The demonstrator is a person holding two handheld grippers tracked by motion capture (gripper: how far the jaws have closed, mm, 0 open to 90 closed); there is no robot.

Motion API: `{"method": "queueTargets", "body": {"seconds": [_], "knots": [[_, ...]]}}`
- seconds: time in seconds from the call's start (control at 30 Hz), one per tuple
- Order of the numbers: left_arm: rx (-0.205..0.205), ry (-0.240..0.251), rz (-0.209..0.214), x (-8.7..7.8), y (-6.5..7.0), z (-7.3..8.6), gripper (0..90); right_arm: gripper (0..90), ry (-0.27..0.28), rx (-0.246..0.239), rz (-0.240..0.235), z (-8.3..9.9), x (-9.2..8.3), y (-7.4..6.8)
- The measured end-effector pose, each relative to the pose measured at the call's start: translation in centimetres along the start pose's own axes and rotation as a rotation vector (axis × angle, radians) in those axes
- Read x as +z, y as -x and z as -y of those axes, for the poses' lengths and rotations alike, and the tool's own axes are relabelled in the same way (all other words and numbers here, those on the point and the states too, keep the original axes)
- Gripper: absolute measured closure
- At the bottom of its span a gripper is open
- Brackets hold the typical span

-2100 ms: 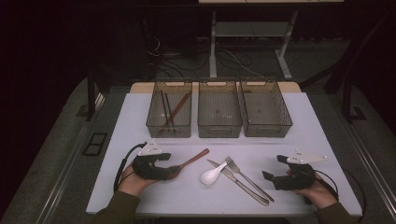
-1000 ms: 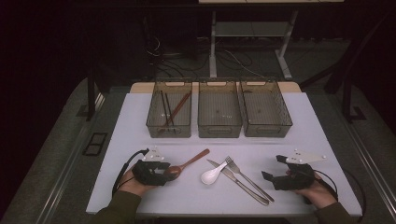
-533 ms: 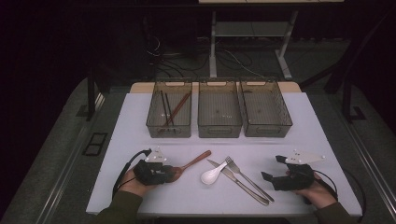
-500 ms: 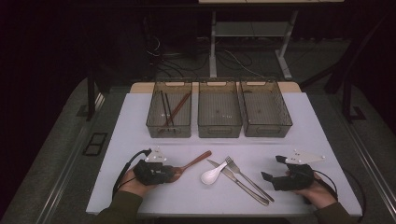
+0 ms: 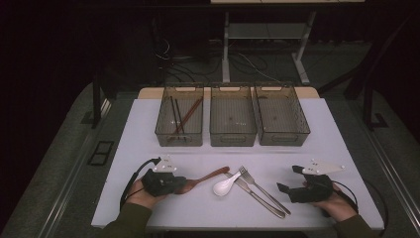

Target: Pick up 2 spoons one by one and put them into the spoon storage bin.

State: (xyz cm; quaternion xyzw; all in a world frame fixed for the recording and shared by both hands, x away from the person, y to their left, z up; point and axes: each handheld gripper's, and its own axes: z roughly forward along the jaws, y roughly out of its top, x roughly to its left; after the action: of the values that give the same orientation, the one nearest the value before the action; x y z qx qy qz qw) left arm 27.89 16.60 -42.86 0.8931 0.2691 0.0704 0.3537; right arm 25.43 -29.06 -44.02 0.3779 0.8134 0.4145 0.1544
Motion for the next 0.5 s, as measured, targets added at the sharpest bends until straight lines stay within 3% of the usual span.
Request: {"method": "queueTargets", "body": {"seconds": [0.5], "knots": [[0.0, 0.053, -0.021, -0.74, 0.04, -0.3, 83.0, 14.2, -0.001, -0.002, -0.003, 0.01, 0.11, -0.04]]}}
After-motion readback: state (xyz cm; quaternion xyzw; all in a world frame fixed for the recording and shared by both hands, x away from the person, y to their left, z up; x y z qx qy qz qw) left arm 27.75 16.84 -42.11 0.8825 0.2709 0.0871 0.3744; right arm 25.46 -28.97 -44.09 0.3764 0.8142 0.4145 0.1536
